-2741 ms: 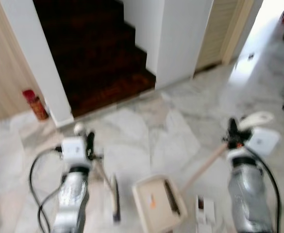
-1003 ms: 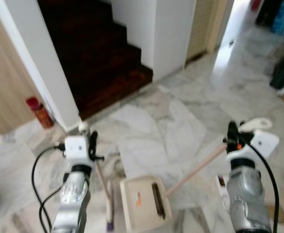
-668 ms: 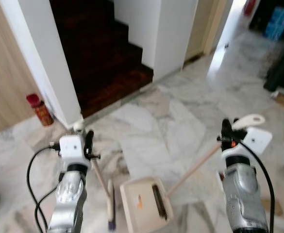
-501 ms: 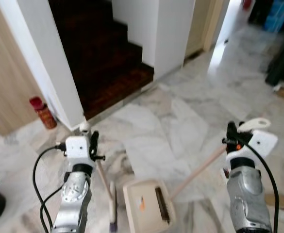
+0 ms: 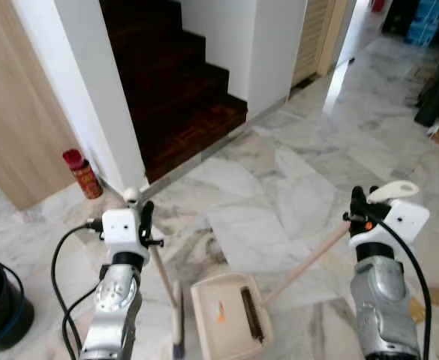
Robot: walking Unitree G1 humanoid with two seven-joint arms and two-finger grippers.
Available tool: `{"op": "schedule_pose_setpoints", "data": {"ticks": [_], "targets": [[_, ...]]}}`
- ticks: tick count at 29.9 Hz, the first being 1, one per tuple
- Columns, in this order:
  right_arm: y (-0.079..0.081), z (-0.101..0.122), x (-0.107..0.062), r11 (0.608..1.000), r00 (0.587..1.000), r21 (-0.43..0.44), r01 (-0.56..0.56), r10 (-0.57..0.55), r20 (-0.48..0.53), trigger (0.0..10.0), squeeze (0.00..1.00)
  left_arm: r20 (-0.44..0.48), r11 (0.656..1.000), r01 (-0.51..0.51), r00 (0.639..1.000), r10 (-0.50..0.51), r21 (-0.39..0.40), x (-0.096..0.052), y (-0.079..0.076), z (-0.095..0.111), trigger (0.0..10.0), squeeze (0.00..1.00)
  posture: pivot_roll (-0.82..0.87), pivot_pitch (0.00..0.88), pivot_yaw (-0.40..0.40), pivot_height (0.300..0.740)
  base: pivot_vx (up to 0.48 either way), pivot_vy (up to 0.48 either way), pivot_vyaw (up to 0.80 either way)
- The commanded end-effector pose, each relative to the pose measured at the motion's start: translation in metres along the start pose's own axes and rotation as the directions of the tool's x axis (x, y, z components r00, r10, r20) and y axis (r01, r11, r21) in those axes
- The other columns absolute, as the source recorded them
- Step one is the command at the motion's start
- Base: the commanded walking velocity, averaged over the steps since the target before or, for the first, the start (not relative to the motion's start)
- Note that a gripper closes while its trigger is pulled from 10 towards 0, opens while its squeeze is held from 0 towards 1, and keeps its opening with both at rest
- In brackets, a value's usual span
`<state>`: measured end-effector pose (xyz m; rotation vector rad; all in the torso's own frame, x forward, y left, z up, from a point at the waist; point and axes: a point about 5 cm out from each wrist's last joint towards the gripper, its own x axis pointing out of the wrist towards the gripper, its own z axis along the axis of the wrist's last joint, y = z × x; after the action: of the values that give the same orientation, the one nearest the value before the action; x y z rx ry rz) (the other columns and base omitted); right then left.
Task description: Sweep floor
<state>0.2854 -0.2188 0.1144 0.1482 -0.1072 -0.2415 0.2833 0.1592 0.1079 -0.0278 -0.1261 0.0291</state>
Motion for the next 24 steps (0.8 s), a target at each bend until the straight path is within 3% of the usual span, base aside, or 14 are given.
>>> {"op": "schedule_pose_setpoints", "data": {"ticks": [1,24], "targets": [[0.0097,0.0106,0.0049,0.999,0.999,0.028,-0.026,0.024,0.048,10.0,0.00,0.042,1.000,-0.011,0.999,0.011,0.010,0.0030,0.0050,0.0094,10.0,0.00,-0.06,0.000,0.001,0.740,0.000,0.337,0.00],[0.0123,0.0094,0.0055,0.999,0.999,0.036,-0.023,0.021,0.047,10.0,0.00,0.039,1.000,0.006,0.999,-0.007,0.019,0.0019,0.0038,0.0096,10.0,0.00,-0.05,0.000,0.002,0.740,0.000,0.337,0.00]]}}
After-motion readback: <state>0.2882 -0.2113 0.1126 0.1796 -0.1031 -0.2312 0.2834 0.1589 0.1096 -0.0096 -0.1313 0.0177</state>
